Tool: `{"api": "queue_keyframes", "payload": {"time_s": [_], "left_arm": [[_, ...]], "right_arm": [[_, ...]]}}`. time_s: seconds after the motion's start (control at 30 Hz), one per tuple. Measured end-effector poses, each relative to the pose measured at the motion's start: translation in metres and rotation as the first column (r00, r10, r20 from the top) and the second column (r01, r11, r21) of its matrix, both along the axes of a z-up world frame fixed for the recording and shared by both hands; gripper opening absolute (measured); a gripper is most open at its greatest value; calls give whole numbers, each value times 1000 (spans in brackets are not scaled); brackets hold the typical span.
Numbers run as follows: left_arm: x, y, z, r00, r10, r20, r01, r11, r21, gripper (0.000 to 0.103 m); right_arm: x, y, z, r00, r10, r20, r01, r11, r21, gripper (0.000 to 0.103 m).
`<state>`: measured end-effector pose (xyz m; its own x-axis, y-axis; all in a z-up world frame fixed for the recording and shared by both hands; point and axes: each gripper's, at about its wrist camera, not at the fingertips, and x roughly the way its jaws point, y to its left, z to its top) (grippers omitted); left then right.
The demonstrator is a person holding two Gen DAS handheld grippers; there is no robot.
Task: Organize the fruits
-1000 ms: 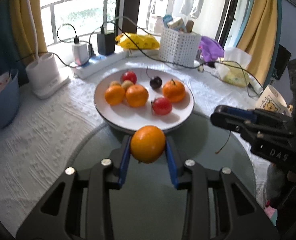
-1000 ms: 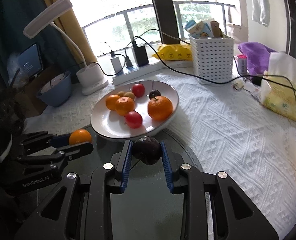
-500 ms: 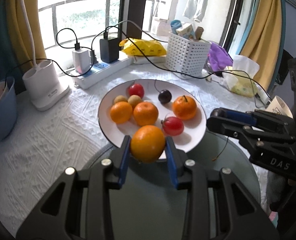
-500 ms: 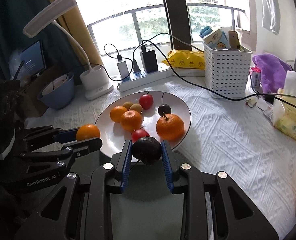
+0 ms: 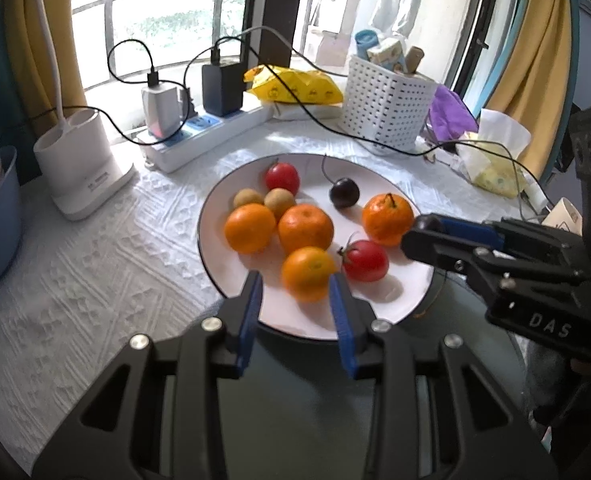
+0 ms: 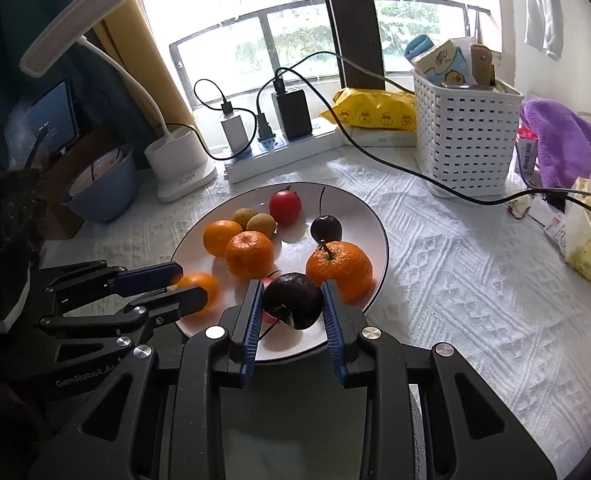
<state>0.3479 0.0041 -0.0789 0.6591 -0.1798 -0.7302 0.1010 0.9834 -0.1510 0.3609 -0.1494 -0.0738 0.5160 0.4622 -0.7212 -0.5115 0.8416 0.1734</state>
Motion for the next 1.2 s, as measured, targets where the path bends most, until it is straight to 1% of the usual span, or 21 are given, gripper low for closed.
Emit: {"api": "queue_keyframes", "payload": {"time_s": [0.03,0.13,0.43,0.9,1.2], "left_arm": [[-1,1,1,1000,3,7,-3,1000,-3,46],[-6,2,5,1000,-2,25,2,1000,-19,46],[-29,6,15,998,14,54,-12,1000,-25,47],[-79,16,29,994,35,105,-31,999,-40,47],[-112,21,36,989,46,138,-42,999,-31,47]], "right_arm": [[0,1,0,1000,-3,-1,3,1000,-4,31],[-1,1,1,1000,-16,-3,16,1000,-7,31],[-20,2,12,999,-28,23,29,999,-21,32],[-65,10,30,997,-15,71,18,999,-38,32],[-95,15,39,995,-8,99,13,999,-47,32]]}}
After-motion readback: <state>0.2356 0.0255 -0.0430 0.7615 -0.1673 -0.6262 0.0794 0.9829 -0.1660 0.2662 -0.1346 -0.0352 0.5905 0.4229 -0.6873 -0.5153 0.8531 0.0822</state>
